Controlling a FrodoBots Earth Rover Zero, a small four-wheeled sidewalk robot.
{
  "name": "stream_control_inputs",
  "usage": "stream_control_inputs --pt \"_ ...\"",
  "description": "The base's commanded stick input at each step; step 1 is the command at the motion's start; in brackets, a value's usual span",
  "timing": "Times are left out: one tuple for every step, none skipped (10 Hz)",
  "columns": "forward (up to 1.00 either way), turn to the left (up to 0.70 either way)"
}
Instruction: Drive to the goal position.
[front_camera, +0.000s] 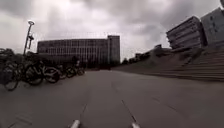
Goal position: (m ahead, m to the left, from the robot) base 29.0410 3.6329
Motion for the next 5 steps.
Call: stream_control_inputs --pt "1.00 0.00" --pt "1.00 0.00" --pt "1.00 0.00" --pt "1.00 0.00" --pt "1.00 0.00"
